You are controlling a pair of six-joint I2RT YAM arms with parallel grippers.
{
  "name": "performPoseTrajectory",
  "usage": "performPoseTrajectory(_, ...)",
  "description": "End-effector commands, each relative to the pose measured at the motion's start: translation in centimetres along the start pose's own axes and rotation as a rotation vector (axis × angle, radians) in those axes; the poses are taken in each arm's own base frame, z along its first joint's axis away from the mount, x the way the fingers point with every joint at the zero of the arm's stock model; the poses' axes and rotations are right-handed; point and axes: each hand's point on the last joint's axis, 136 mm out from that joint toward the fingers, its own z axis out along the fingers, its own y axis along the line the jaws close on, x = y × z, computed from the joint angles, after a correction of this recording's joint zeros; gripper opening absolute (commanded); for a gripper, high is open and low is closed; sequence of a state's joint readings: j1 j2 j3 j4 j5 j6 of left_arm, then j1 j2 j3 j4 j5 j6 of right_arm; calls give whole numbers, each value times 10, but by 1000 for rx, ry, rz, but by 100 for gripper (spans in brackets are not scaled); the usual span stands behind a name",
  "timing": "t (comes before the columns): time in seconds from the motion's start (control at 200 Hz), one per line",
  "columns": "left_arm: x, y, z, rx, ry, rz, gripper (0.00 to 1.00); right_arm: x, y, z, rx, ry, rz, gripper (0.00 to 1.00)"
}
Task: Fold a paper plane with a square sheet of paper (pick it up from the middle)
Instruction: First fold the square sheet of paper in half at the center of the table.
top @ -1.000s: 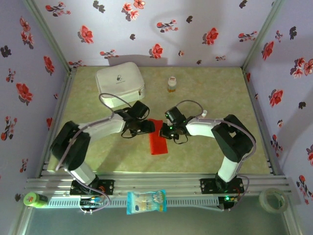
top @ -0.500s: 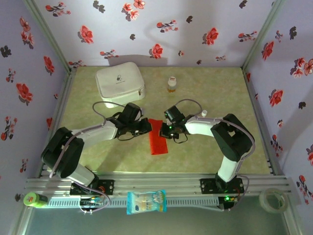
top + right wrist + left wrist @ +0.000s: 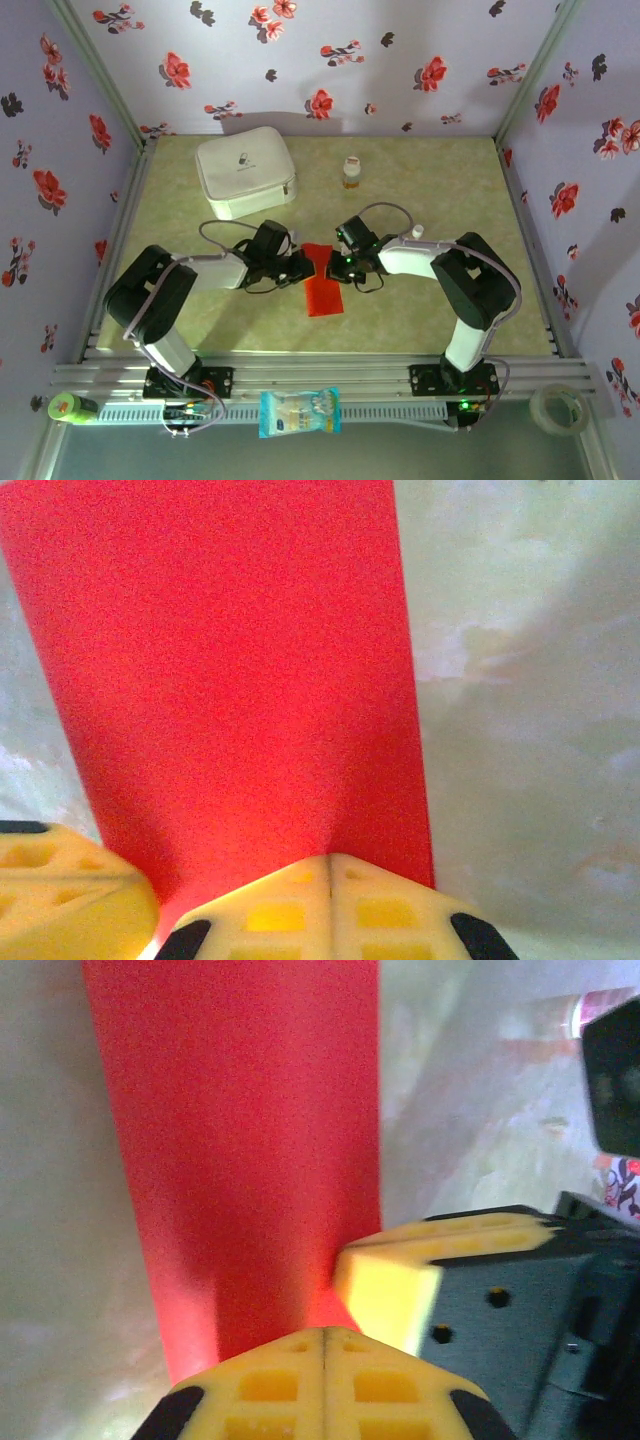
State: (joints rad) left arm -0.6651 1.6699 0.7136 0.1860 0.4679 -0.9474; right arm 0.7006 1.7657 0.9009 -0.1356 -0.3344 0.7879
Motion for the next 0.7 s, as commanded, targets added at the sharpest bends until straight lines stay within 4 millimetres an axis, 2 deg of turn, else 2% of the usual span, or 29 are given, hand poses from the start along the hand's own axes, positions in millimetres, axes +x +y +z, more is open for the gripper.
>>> performPoseTrajectory(0.0,8,23,4,-35,16,-7,0,27,-53,8,186,71,66,0)
performPoseTrajectory(0.16,19,55,3,-111,13,-13,0,29,-56,9,196,73,69,0)
performPoseTrajectory(0.27,23,64,4,-130,24,-25,0,27,-61,6,216,43,82,0)
performPoseTrajectory(0.345,18,54,1,-102,10,-31,0,27,-59,6,209,37,85,0)
performPoseTrajectory(0.515,3,16,-16,-26,-35,-51,0,27,-59,6,208,38,85,0)
performPoseTrajectory(0.695,3,-3,-27,31,-36,-82,0,26,-58,6,206,37,84,0)
